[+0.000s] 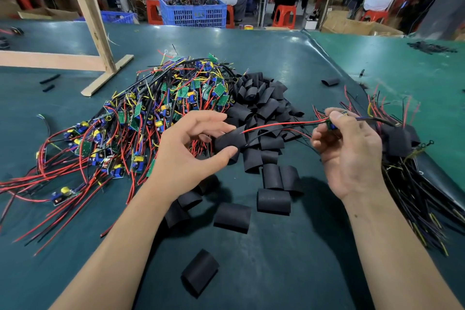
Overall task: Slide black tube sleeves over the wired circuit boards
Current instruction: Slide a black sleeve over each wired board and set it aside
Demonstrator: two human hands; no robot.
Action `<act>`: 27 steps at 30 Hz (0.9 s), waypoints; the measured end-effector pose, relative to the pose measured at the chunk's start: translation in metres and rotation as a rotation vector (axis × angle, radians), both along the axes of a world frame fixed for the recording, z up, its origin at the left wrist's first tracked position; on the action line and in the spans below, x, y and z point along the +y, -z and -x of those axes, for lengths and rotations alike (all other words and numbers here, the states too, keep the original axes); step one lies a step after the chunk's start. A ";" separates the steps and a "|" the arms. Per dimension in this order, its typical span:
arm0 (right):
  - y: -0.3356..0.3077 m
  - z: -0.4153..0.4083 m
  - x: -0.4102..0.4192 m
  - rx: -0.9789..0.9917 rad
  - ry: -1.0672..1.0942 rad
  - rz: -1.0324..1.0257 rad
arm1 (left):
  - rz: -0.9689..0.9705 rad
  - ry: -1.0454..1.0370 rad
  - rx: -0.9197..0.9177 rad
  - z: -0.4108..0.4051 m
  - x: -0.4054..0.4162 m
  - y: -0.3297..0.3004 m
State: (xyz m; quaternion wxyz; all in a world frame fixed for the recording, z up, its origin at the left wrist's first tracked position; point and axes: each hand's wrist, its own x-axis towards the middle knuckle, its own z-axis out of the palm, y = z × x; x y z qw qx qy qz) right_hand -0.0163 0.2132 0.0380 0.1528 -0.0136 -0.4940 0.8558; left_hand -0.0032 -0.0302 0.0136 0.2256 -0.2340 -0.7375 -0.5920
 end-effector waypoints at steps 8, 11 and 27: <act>0.002 0.001 -0.001 -0.045 0.049 -0.040 | -0.056 0.019 0.003 -0.002 -0.002 -0.004; 0.002 0.000 -0.004 -0.061 0.042 -0.044 | -0.066 0.011 0.002 -0.002 -0.002 -0.004; 0.002 -0.002 -0.008 0.116 -0.063 0.010 | 0.047 -0.084 0.011 -0.001 -0.003 -0.003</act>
